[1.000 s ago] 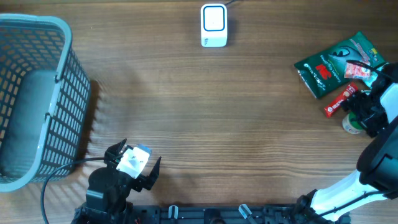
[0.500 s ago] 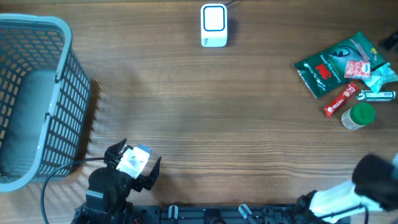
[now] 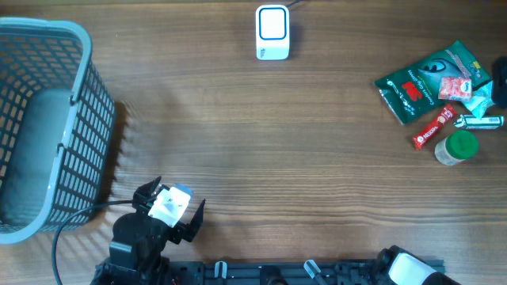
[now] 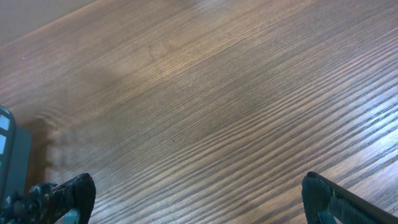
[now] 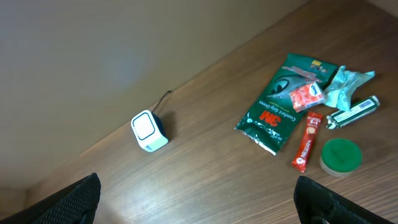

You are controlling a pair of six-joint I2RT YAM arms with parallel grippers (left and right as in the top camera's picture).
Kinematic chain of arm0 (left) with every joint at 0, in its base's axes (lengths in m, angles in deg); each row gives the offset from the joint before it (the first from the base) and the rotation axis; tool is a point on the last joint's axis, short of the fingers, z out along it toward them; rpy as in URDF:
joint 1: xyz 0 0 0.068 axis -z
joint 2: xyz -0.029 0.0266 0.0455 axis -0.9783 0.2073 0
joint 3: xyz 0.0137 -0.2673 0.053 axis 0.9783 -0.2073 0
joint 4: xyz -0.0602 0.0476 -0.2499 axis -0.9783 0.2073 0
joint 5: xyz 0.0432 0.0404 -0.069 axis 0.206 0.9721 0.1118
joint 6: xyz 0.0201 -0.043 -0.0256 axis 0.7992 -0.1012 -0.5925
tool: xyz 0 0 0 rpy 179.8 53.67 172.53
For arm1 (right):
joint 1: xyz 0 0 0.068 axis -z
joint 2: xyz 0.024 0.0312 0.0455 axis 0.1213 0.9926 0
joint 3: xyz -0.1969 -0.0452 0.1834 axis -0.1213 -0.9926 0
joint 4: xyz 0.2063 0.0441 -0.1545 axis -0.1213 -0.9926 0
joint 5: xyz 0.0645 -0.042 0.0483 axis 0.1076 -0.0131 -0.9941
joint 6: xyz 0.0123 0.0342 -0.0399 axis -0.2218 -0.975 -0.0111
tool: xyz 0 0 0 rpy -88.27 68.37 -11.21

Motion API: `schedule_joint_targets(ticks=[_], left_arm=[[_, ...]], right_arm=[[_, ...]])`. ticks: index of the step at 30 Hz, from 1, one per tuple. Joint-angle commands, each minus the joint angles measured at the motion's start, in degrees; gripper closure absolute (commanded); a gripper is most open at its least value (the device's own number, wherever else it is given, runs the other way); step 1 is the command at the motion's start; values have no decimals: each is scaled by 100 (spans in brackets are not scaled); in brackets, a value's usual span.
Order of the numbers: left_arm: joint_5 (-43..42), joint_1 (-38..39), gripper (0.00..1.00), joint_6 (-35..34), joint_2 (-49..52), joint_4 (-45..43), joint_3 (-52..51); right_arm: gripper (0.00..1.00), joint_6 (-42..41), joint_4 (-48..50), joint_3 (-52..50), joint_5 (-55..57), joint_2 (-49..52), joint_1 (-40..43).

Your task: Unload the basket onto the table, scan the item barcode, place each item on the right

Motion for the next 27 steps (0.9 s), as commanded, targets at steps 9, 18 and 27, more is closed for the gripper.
schedule_joint_targets(ticks=[9,18,27], left_arm=[[-4,-33,0,72,-26,-15,-22],[-4,-33,0,72,-26,-15,-22],[-7,-33,0,72,-24,-15,-22]], right_arm=[[0,120,2140,-756,286,-1276,-955],[0,352,5506,-5324,219,-4216,-2028],[0,52,8660,-9639,219,-6640,-2312]])
